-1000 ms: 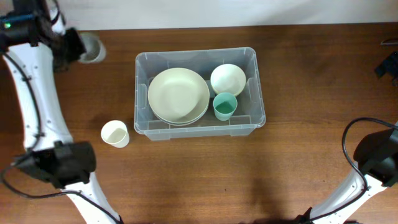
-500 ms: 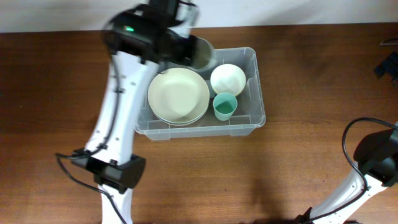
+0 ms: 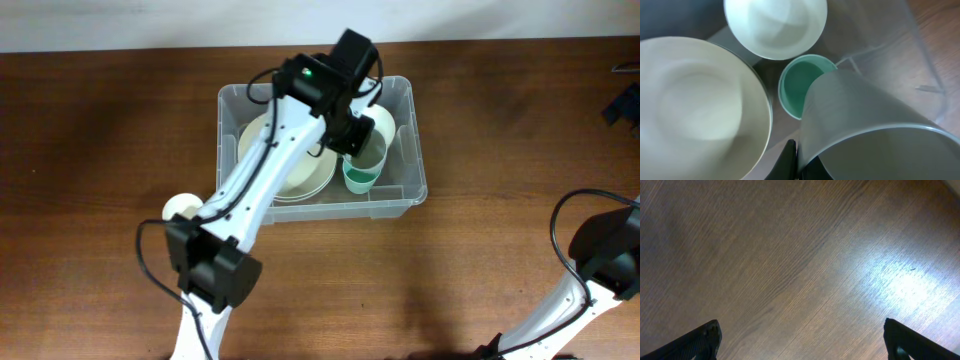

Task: Pack container
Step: 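Carry the white cup and lower it into the mint cup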

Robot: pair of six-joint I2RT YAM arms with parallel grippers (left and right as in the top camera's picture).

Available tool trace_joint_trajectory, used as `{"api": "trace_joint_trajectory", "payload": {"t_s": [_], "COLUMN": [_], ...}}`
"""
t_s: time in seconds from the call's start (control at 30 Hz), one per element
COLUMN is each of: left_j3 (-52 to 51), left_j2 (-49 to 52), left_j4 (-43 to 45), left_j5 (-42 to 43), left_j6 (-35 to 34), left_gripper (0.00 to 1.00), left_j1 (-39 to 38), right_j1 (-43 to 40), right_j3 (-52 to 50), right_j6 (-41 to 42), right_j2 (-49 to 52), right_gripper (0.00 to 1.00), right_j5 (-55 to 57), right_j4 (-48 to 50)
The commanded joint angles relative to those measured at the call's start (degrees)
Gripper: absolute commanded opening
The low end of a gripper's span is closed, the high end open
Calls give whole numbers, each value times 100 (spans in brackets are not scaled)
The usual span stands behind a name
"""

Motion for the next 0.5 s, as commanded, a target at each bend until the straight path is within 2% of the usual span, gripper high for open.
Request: {"api": "trace_joint_trajectory", "payload": {"t_s": [0.0,0.47], "left_j3": [-24,-28], "left_j2": [164,616], "left_j4": [120,179], "left_j5": [74,-140], "left_j6": [107,90], "left_gripper": [1,1], "left_j1": [-42,11], "right_j1": [-42,-42], "right_j3": [-20,-20], "right_j6": [26,26], "right_j2": [74,74], "right_gripper": [99,99], "right_j5": [68,68], "right_j4": [2,2]}}
